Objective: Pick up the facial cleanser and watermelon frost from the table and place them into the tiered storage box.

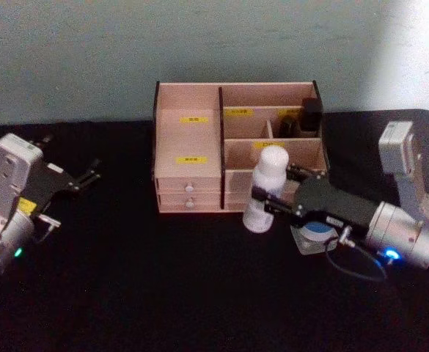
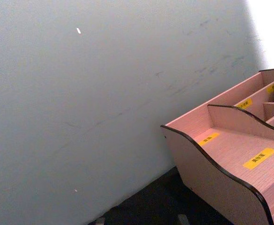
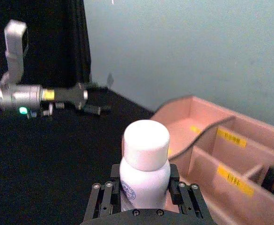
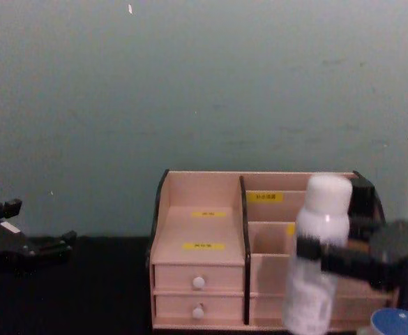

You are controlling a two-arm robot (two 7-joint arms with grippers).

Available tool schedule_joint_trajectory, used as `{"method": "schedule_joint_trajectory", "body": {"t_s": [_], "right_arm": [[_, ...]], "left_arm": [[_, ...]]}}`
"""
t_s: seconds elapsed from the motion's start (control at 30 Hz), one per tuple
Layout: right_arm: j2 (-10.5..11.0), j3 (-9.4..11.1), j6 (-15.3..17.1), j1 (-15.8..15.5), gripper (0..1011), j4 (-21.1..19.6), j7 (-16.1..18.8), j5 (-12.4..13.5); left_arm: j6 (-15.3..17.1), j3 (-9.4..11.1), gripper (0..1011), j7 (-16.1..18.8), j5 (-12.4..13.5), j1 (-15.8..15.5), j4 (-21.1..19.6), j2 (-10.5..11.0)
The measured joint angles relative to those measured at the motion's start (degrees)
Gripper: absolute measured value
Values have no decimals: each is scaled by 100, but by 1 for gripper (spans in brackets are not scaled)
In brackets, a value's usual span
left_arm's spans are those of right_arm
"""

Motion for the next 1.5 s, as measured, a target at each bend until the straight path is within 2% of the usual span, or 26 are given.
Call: {"method": "schedule_joint_trajectory", "body": {"t_s": [0.07, 0.27, 0.37, 0.5, 0.6, 0.77, 1.5], "right_arm": [[10, 37, 13, 74, 594, -106, 10, 116], [-66, 61, -21, 274, 594, -155, -75, 181], [-137, 63, -63, 402, 594, -117, -203, 148], [-260, 43, -80, 597, 594, 13, -423, -26], [-379, 30, -83, 783, 594, 202, -587, -185], [-523, 43, -113, 990, 594, 455, -680, -301], [-1119, 78, -315, 1680, 594, 1584, -827, -709]], "left_arm": [[0, 0, 1001, 0, 0, 0, 0, 0], [0, 0, 1001, 0, 0, 0, 0, 0], [0, 0, 1001, 0, 0, 0, 0, 0], [0, 0, 1001, 0, 0, 0, 0, 0], [0, 0, 1001, 0, 0, 0, 0, 0], [0, 0, 1001, 0, 0, 0, 0, 0], [0, 0, 1001, 0, 0, 0, 0, 0]]}}
